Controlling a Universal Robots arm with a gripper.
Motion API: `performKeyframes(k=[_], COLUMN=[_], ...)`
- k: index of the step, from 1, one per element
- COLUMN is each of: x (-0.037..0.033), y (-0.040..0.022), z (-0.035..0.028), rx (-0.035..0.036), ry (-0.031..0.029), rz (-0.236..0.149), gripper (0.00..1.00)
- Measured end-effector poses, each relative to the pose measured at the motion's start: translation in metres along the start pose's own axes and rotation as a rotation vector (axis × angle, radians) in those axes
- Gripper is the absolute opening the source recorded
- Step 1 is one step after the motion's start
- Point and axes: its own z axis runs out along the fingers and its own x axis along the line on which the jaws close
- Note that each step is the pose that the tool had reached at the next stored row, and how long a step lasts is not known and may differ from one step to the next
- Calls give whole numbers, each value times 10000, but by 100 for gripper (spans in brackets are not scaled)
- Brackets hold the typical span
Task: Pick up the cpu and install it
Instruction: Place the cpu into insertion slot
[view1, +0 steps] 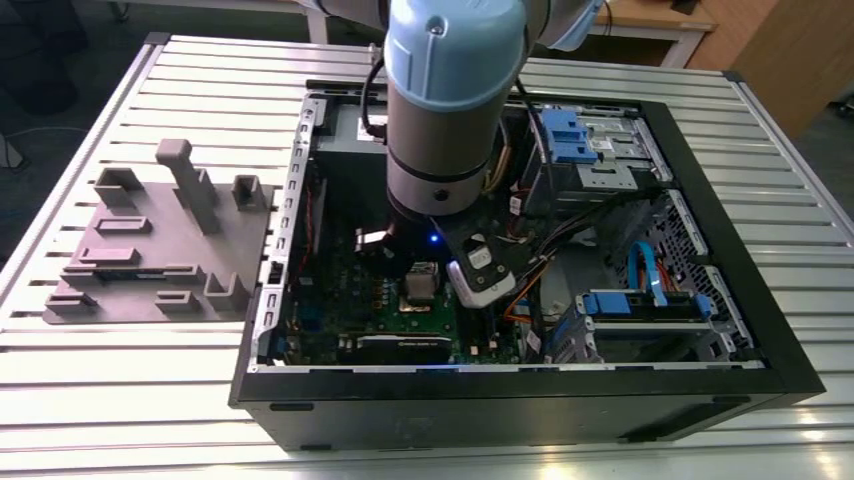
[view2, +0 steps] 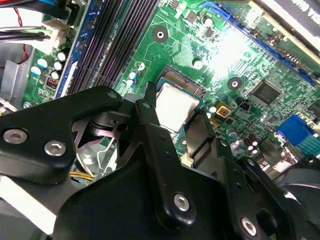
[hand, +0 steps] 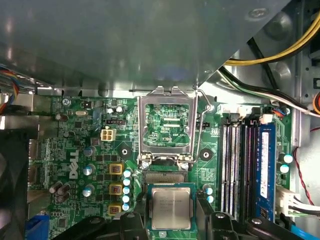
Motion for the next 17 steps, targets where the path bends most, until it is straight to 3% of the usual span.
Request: performKeyframes(k=[7, 17], x=[30, 45], y=[-4, -12], z=[114, 176], rx=[2, 0], ry=[2, 4], rz=[11, 215], gripper=[47, 47])
